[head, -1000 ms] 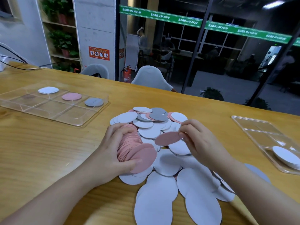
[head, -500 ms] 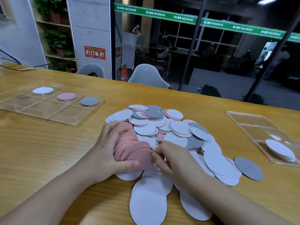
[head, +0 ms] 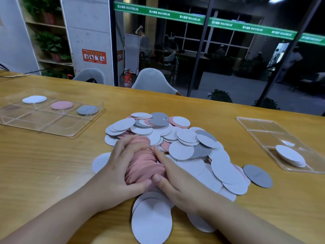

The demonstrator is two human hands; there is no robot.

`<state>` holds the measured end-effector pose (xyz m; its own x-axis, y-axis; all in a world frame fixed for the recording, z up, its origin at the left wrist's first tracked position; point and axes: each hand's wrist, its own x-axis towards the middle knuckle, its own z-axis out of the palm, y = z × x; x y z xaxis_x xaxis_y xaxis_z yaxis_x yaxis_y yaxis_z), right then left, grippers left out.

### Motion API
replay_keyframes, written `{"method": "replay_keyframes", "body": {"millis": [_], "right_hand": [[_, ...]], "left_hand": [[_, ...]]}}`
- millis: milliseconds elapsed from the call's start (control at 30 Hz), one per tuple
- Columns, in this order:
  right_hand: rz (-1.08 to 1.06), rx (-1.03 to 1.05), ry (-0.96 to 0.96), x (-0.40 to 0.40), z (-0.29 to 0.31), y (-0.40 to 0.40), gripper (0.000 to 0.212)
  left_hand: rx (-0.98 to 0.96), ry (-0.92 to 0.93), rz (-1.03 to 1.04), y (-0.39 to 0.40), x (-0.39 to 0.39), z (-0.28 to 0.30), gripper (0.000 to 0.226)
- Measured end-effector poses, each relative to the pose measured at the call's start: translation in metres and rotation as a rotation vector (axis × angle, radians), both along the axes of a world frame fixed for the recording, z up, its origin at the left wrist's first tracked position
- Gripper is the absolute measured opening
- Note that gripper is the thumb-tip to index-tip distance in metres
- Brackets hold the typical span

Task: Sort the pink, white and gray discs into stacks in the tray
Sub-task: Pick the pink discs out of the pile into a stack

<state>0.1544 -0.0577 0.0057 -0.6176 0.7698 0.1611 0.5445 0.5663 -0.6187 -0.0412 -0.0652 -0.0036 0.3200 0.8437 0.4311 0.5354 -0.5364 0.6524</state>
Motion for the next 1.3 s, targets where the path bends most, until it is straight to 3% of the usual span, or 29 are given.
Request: {"method": "replay_keyframes", "body": {"millis": [300, 433, 667, 967, 1300], "right_hand": [[0.076, 0.010, -0.031, 0.006, 0.014, 0.007, 0.059], [-0.119, 0.081, -0.020, 0.019, 0.024, 0.030, 0.044], [-0.430, 0.350, -0.226, 0.039, 0.036, 0.114, 0.030], [-0.451, 0.084, -0.464, 0.023, 0.038, 0.208, 0.048], [-0.422, -0.200, -0.820, 0.024, 0.051, 0.239, 0.073]], "left_hand": [[-0.015, 0.034, -0.005, 0.001, -0.001, 0.000, 0.074], [-0.011, 0.009, 0.005, 0.000, -0.002, 0.004, 0.074], [0.024, -0.073, 0.063, 0.010, -0.009, 0.006, 0.075], [-0.022, -0.063, 0.049, 0.019, -0.011, -0.001, 0.074], [-0.028, -0.072, 0.039, 0.023, -0.014, -0.002, 0.074]]}}
